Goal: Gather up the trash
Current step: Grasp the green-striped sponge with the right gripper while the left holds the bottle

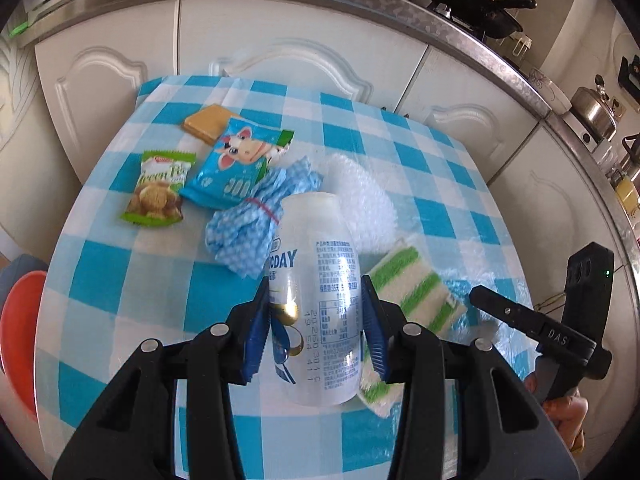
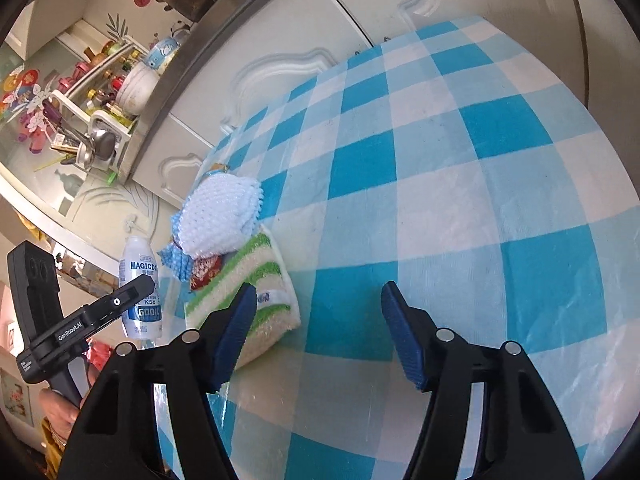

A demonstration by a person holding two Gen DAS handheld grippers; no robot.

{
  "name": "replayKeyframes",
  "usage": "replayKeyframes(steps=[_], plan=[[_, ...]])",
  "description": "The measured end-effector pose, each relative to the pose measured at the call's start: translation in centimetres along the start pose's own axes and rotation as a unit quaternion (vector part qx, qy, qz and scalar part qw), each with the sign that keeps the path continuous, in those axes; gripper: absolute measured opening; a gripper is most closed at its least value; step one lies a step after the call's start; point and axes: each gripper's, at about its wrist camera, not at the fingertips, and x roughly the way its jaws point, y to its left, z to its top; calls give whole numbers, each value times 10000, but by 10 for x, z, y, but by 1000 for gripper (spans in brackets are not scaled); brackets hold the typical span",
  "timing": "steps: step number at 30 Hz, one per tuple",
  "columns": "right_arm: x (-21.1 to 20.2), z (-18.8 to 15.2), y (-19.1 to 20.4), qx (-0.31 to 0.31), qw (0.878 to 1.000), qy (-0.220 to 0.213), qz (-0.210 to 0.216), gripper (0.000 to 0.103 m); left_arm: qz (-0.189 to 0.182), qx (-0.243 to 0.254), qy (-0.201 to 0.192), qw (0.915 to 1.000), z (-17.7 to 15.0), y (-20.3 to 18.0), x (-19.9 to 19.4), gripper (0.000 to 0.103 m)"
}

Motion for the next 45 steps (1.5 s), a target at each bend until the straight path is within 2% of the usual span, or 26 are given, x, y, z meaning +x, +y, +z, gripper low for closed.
replayKeyframes(steps=[3, 6, 10, 12, 17, 25, 27, 28, 29, 37, 42, 45], plan=[[3, -5, 5, -78, 9998, 125, 104, 62, -62, -65, 163, 9998, -14, 5, 10, 44], [11, -11, 15, -159, 9993, 255, 242, 57, -163, -86, 277, 9994, -22, 5, 18, 44], [21, -17, 20, 16, 9970, 328, 707, 54, -293, -136, 379, 9988, -30, 4, 24, 44], [26, -19, 21, 145, 9947, 295, 975, 54, -333, -147, 386, 9986, -32, 2, 24, 44], [30, -21, 29, 146, 9910, 83, 1327, 54, -482, -144, 415, 9979, -38, -3, 24, 44], [34, -21, 54, -268, 9958, -152, 867, 52, -670, -219, 392, 9967, -44, -3, 24, 44], [34, -20, 57, -294, 9962, -244, 779, 42, -710, -246, 383, 9964, -45, -2, 23, 43], [34, -19, 56, -281, 9967, -283, 704, 29, -726, -269, 371, 9963, -46, 0, 22, 43], [35, -19, 55, -253, 9969, -288, 687, 28, -749, -290, 351, 9962, -46, 2, 21, 43], [36, -17, 50, -165, 9967, -292, 739, 24, -919, -477, 40, 9946, -48, 27, -3, 43], [20, -20, 54, -372, 9913, -825, 961, 22, -802, -377, -177, 9959, -57, 43, -21, 43], [16, -22, 60, -518, 9903, -954, 867, 22, -716, -290, -310, 9965, -65, 54, -32, 43]])
